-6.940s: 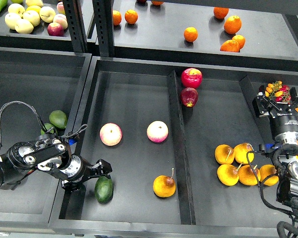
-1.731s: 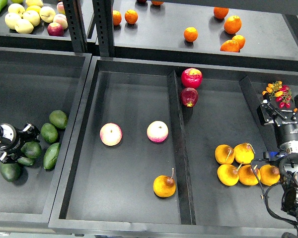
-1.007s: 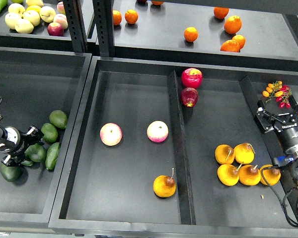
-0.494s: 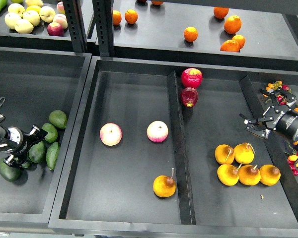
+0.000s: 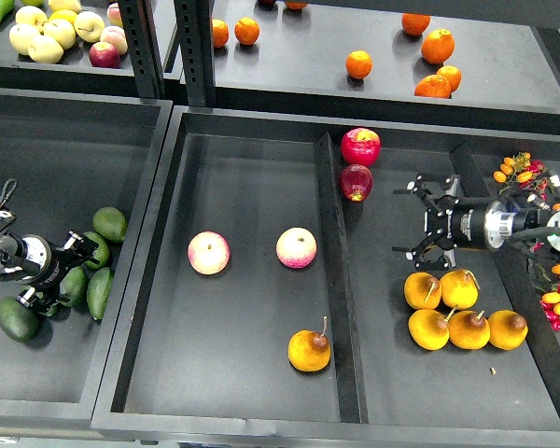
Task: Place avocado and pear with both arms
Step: 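Move the open right gripper over the yellow pear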
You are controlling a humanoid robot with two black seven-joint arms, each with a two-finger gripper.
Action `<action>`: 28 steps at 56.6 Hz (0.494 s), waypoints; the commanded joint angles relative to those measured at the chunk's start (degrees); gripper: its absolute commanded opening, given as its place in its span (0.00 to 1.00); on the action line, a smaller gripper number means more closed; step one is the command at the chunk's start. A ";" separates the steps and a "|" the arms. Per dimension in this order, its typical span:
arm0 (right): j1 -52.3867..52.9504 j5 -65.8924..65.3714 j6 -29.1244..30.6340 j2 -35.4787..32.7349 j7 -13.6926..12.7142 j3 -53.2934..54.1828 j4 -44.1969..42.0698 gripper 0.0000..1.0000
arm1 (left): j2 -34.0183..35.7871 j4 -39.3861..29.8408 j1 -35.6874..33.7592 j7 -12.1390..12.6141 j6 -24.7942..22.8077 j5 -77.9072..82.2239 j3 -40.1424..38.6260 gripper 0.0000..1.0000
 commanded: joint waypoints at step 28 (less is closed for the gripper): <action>0.12 -0.49 0.00 6.90 0.00 -12.90 -0.77 1.00 | -1.26 0.09 -0.02 0.00 0.00 0.05 -1.58 0.89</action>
